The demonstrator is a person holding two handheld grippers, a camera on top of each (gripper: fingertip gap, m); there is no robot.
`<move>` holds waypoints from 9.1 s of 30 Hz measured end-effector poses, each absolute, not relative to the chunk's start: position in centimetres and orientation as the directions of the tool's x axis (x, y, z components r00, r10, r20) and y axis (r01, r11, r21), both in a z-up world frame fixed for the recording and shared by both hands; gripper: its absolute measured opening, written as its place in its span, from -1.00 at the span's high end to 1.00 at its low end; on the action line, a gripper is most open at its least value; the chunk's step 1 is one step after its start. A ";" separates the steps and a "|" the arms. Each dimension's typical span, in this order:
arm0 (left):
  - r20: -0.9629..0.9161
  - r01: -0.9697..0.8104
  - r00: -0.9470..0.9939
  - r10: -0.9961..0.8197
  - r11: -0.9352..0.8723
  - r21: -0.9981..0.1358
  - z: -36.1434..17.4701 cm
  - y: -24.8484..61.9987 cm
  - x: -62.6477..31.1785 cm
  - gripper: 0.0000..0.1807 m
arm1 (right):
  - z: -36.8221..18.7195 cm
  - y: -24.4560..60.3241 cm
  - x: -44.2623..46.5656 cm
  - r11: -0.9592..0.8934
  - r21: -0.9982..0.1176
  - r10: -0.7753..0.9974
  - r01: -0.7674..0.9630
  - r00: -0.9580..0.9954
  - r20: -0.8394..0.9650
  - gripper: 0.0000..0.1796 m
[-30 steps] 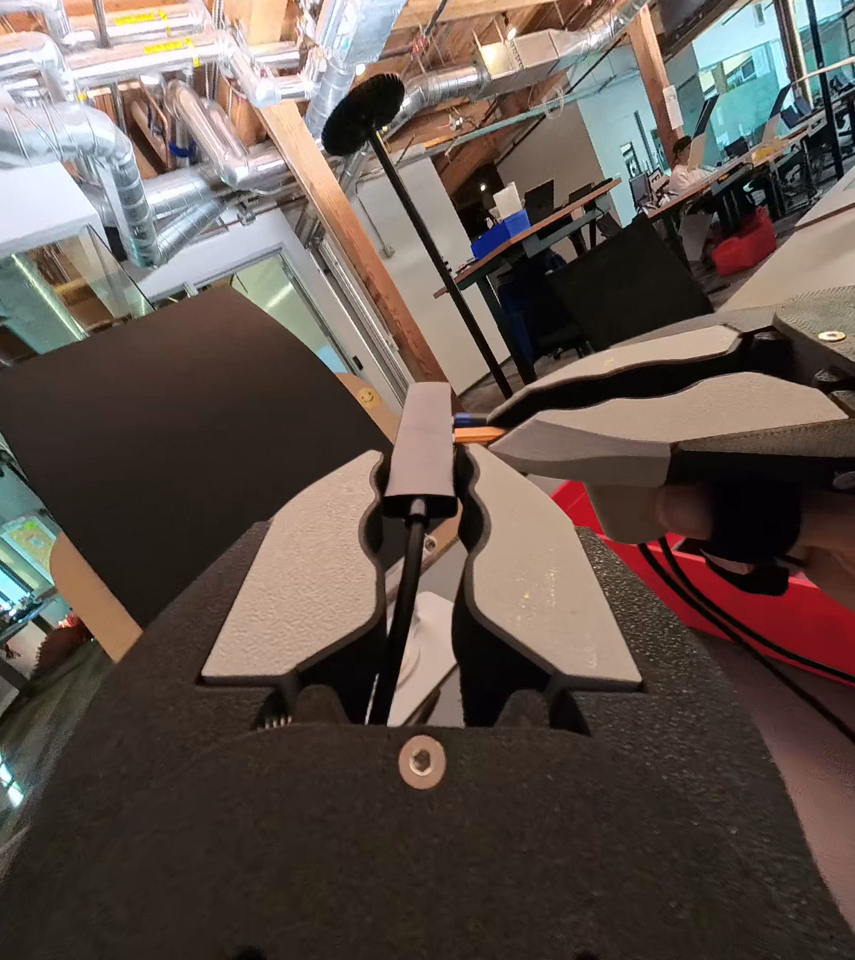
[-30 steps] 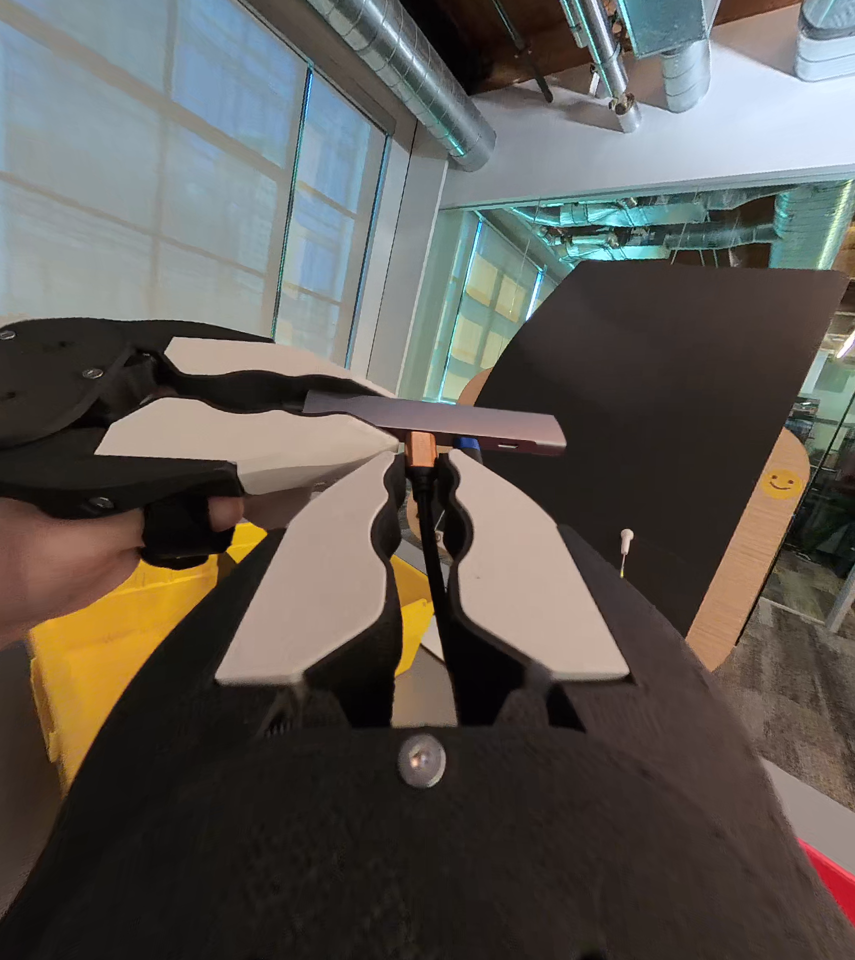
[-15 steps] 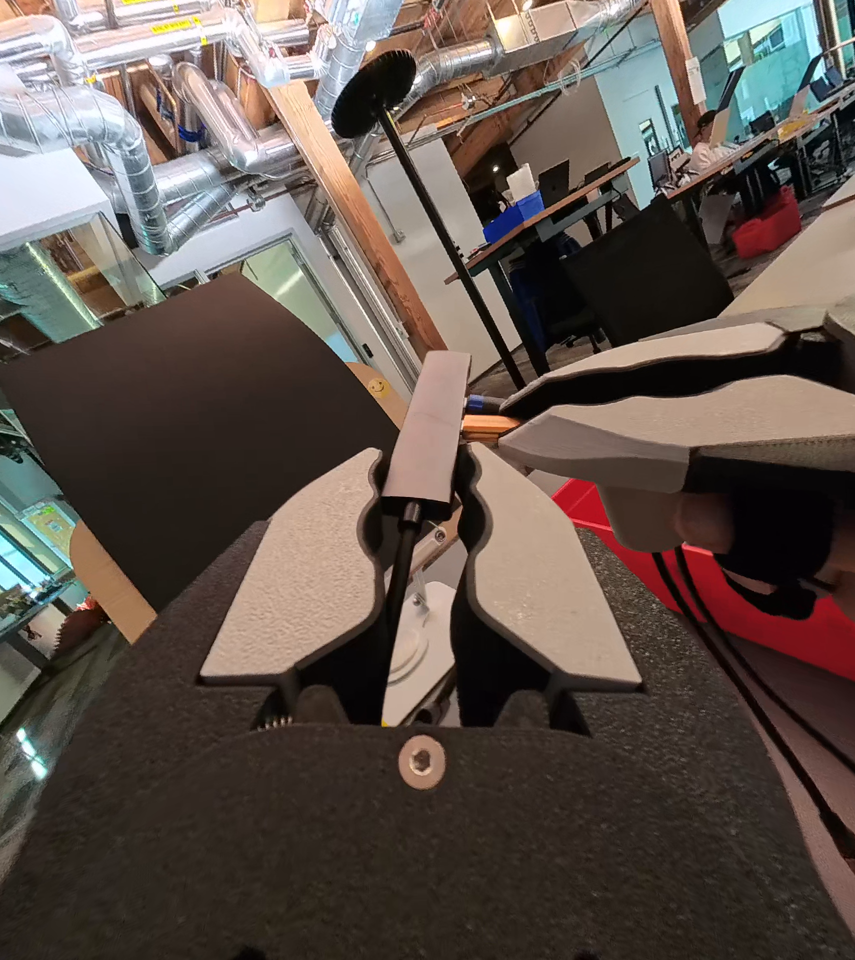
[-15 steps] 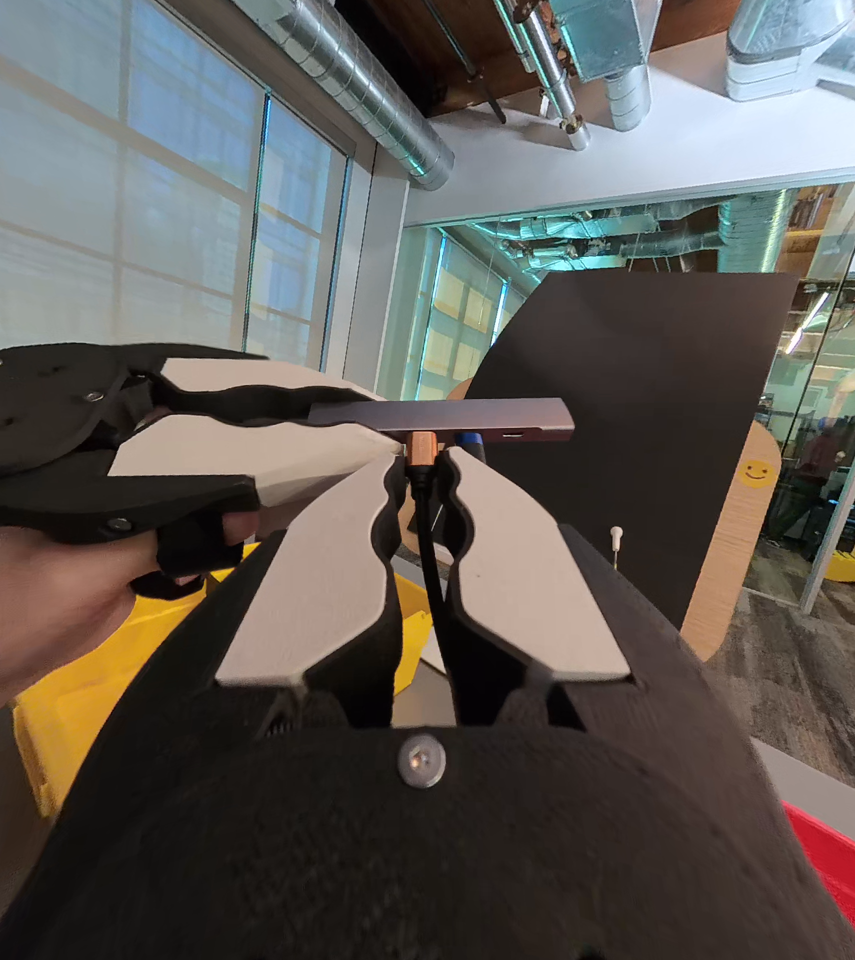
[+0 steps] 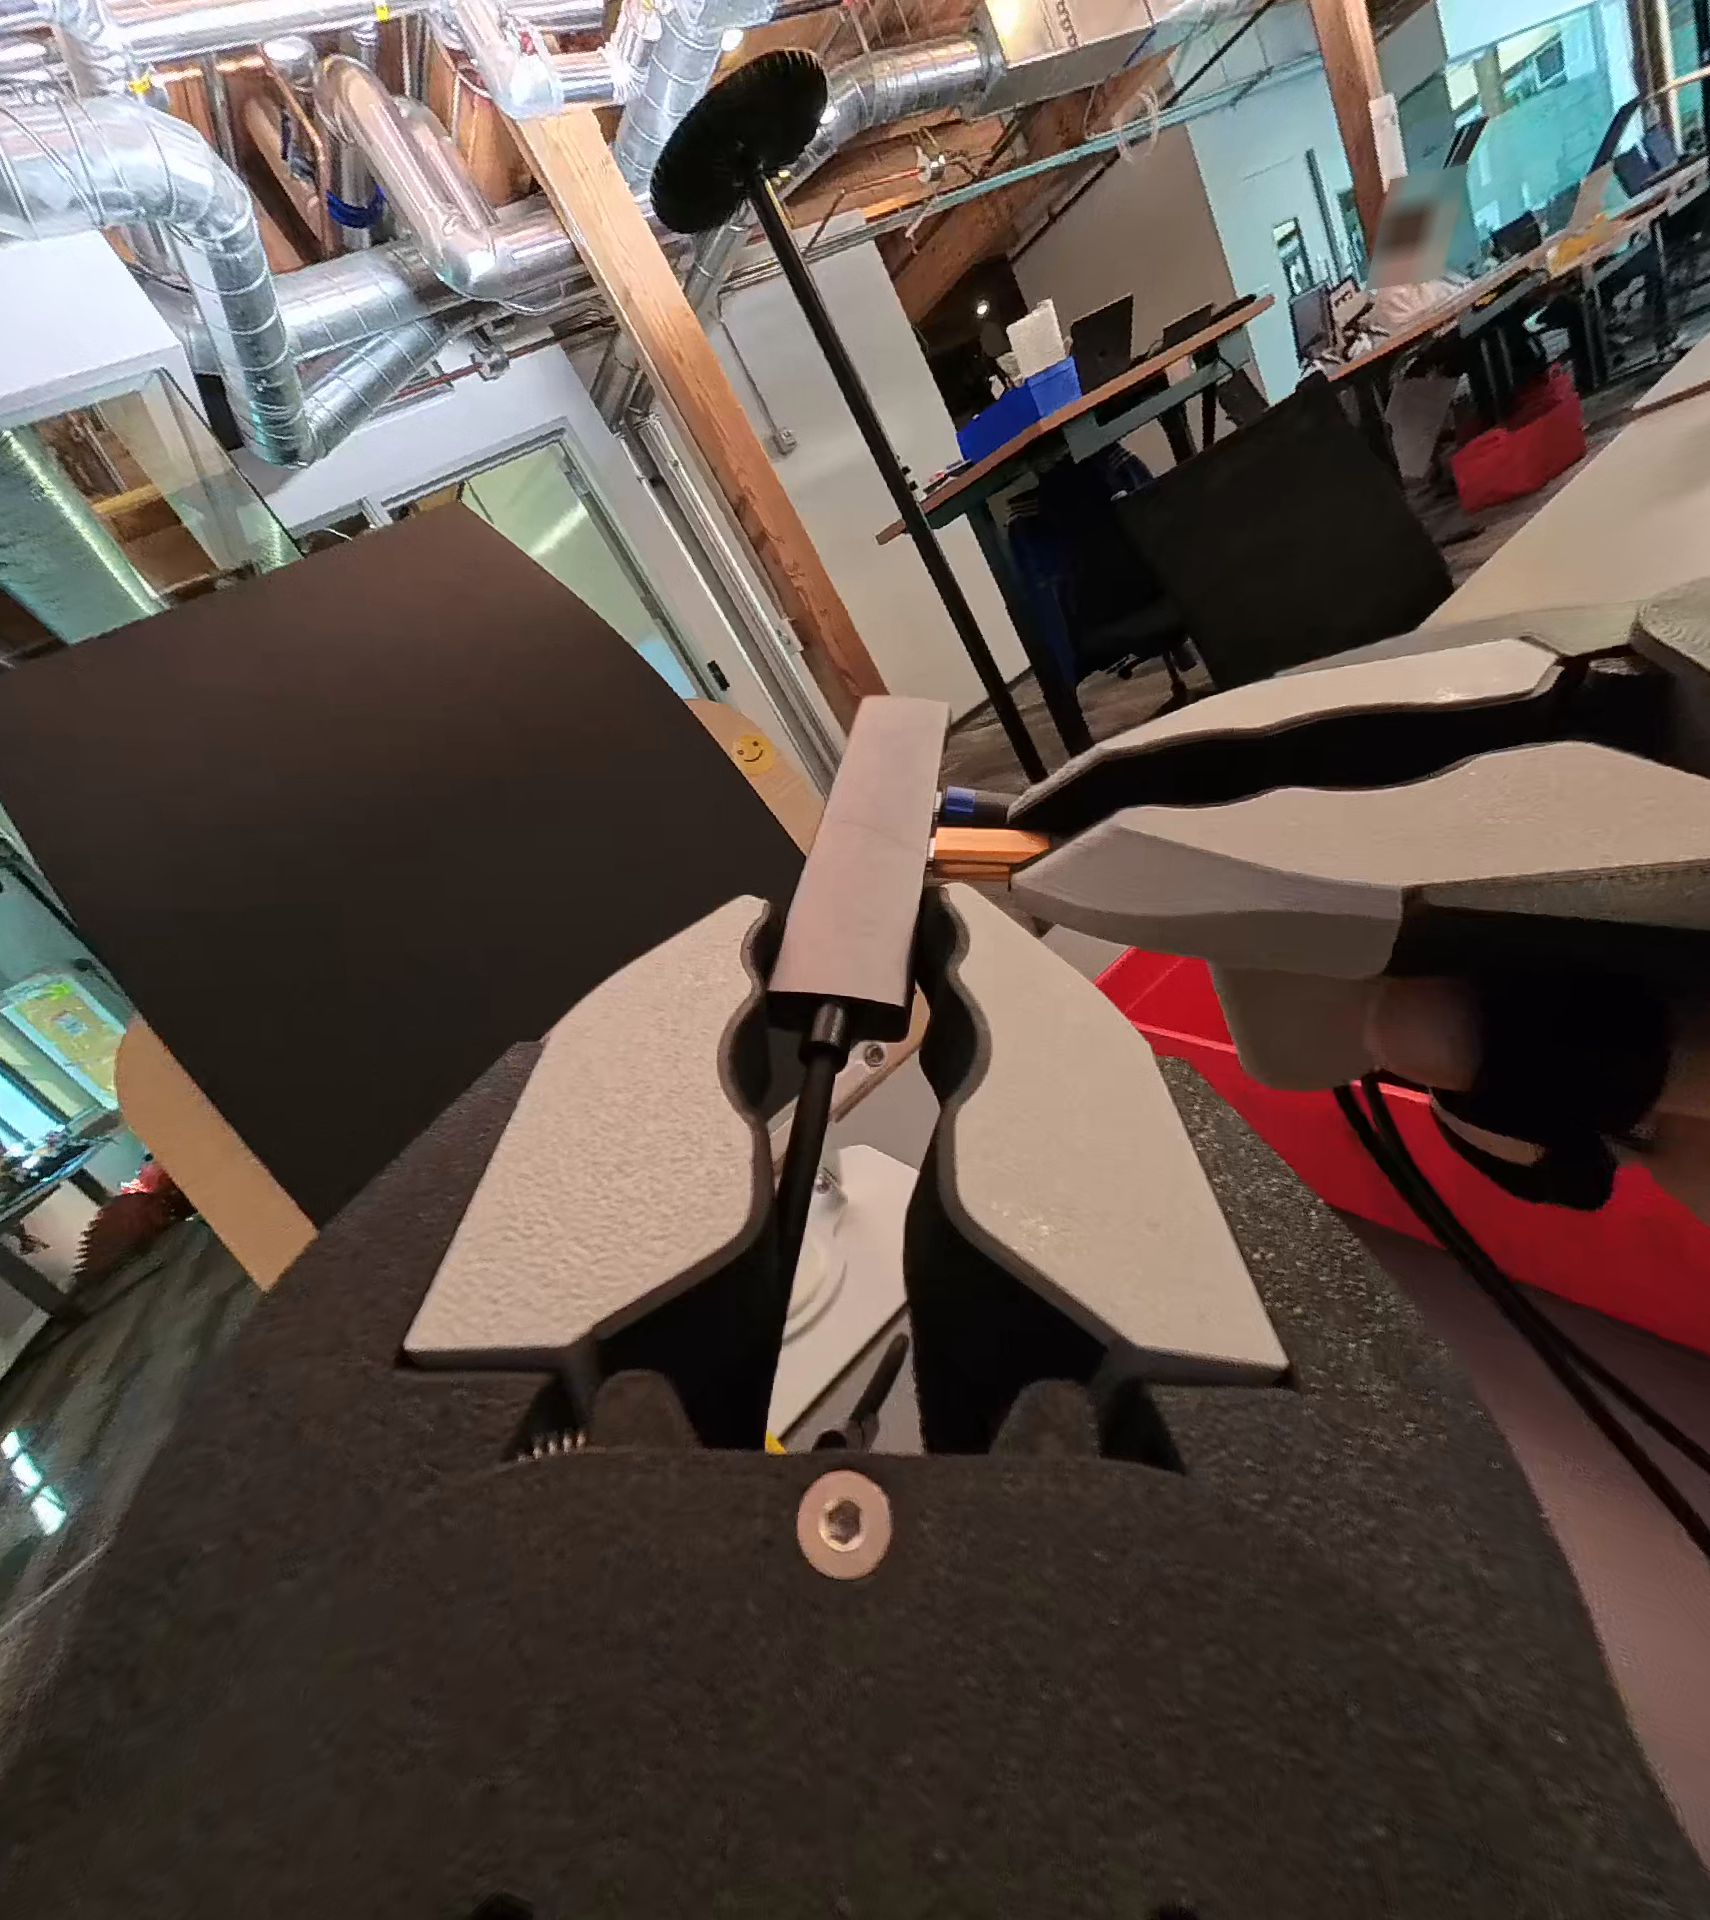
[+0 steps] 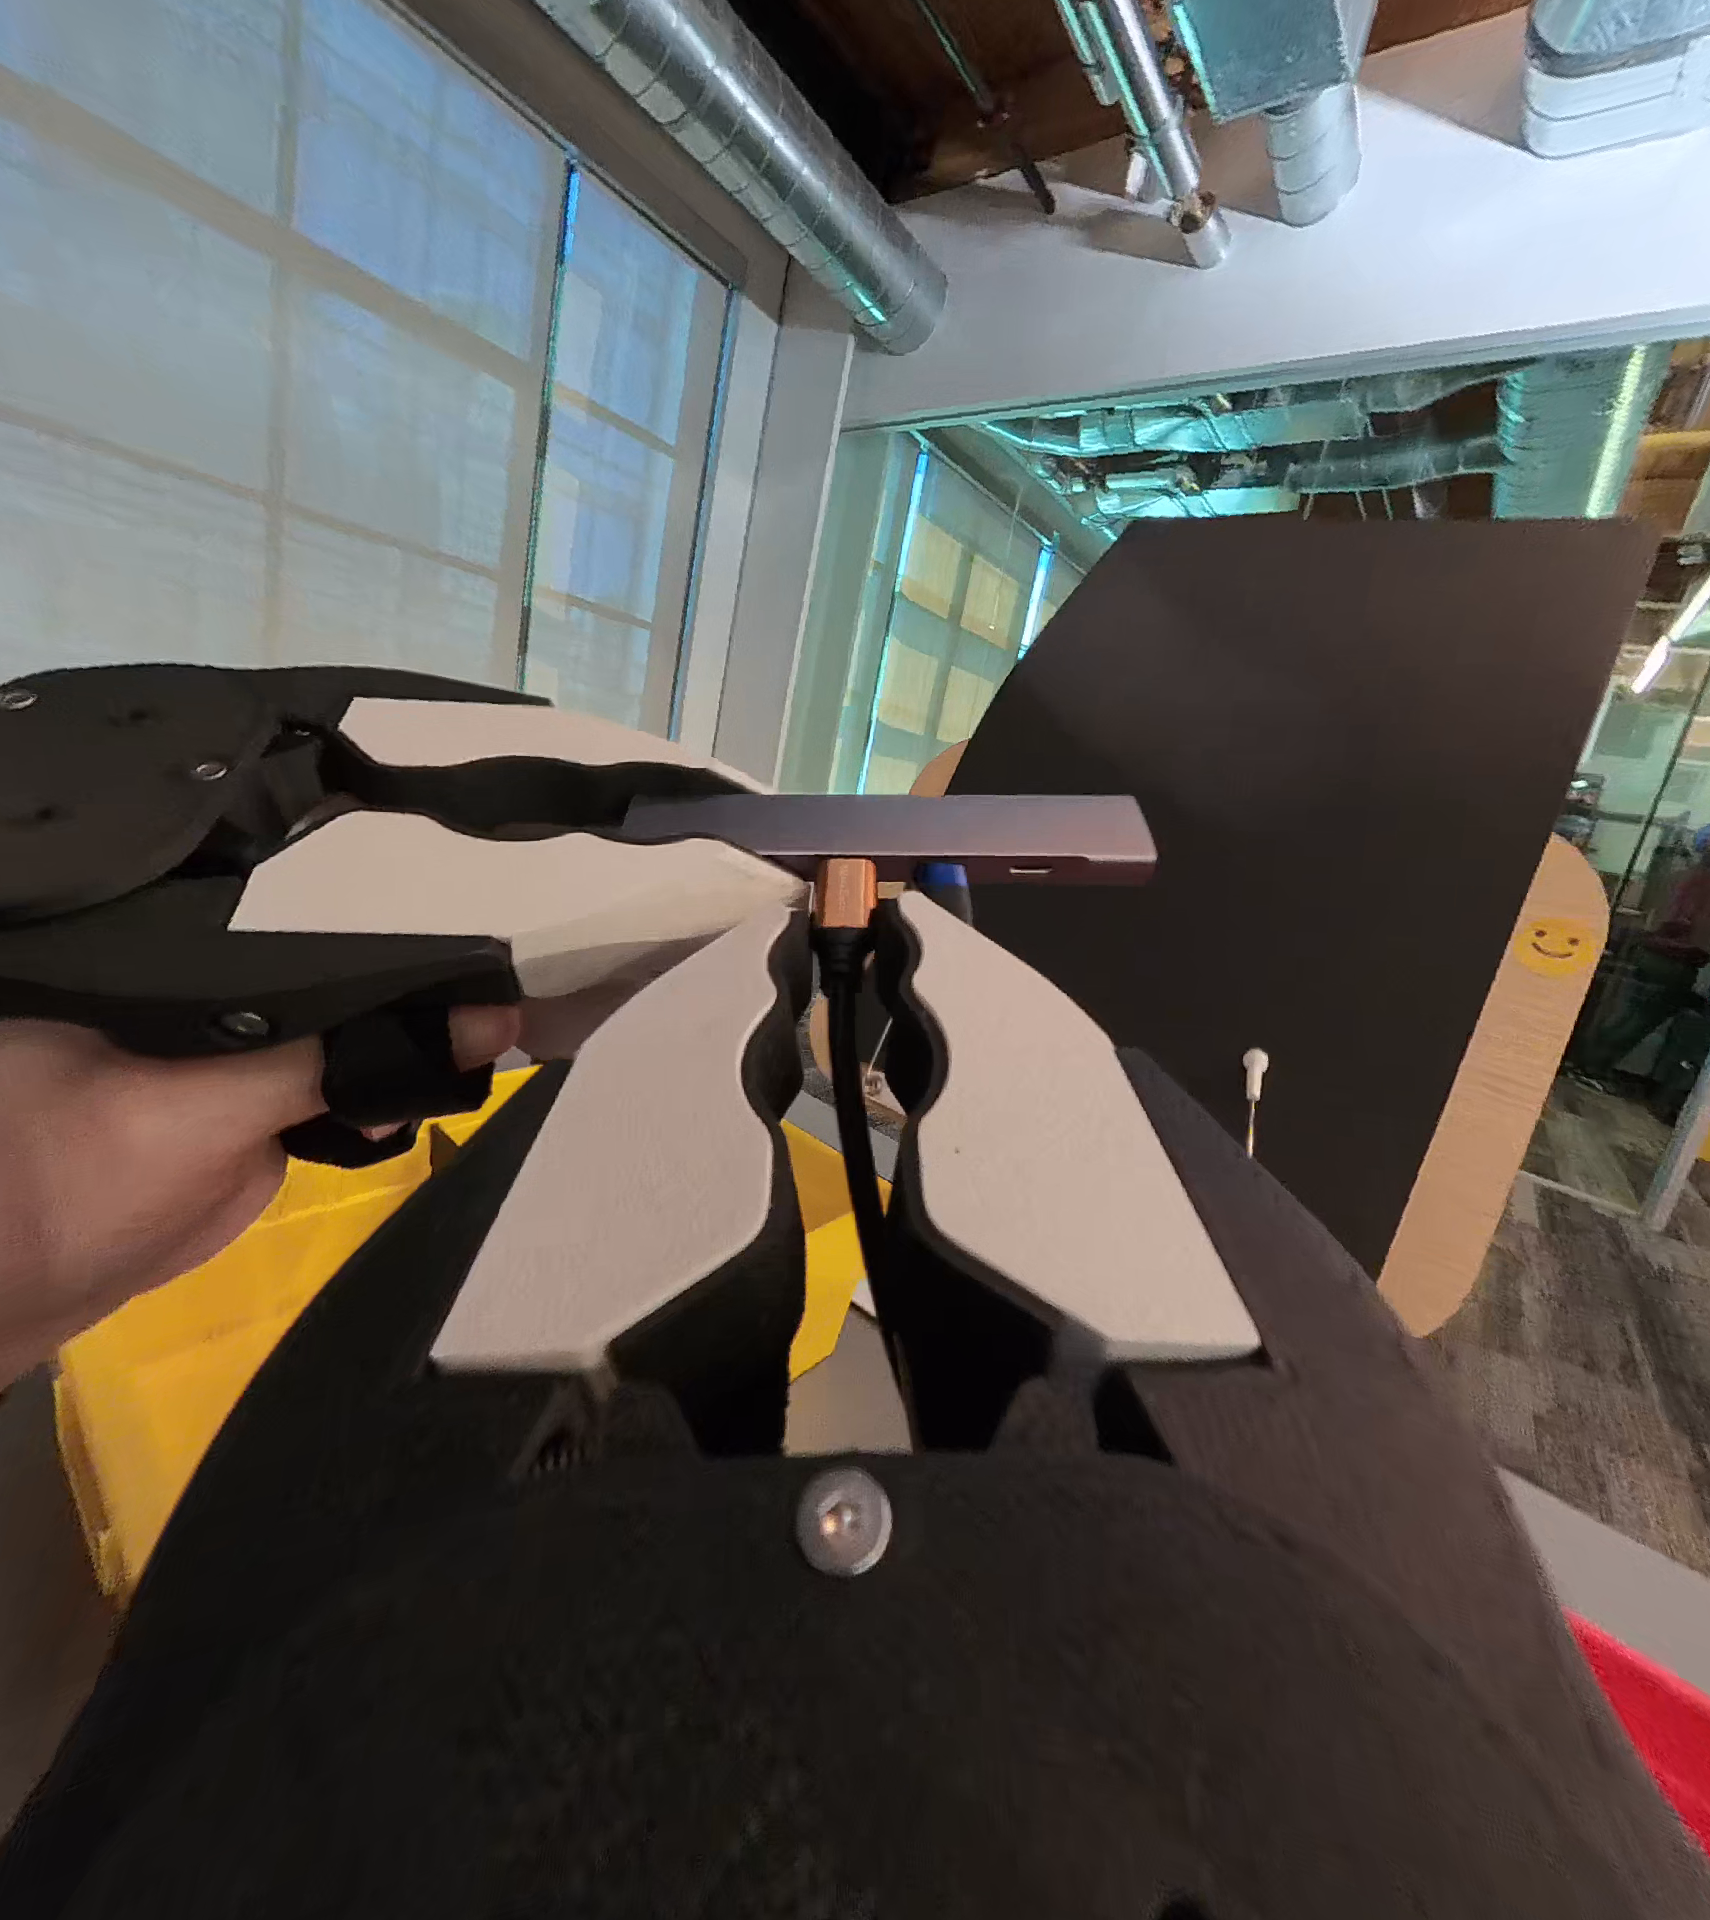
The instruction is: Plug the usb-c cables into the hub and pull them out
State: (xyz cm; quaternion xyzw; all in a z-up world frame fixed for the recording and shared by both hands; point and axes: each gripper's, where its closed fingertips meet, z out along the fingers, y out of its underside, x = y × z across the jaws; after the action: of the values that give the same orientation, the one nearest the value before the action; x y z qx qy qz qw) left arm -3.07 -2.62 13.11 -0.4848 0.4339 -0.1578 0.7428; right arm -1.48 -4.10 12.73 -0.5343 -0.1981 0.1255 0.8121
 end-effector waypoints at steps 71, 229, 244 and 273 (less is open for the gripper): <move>-0.357 -0.136 0.551 -0.755 0.341 -0.930 16.5 -0.6 -9.2 0.73 | 5.5 -14.4 19.3 -0.378 -0.754 0.507 0.537 0.802 0.317 0.66; -0.242 0.102 0.399 -0.884 0.305 -0.947 19.7 -2.6 -12.8 0.73 | -0.9 -7.8 15.2 -0.136 -0.608 0.815 0.783 0.437 0.380 0.85; -0.276 0.006 0.372 -0.886 0.300 -0.954 17.7 -2.4 -10.5 0.73 | -3.2 -8.2 8.3 -0.151 -0.614 0.947 0.775 0.292 0.135 0.64; -0.327 -0.075 0.041 -0.944 0.324 -0.943 14.1 -6.1 -6.9 0.73 | 12.2 -8.8 3.6 0.220 -0.766 0.741 0.604 0.407 0.534 0.61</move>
State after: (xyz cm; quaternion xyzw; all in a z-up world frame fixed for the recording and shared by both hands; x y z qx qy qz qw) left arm -6.90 -6.12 14.13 -0.4400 0.5790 -0.3801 0.5716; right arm 3.59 -8.81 12.23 -0.6214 -0.5412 0.0611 0.5633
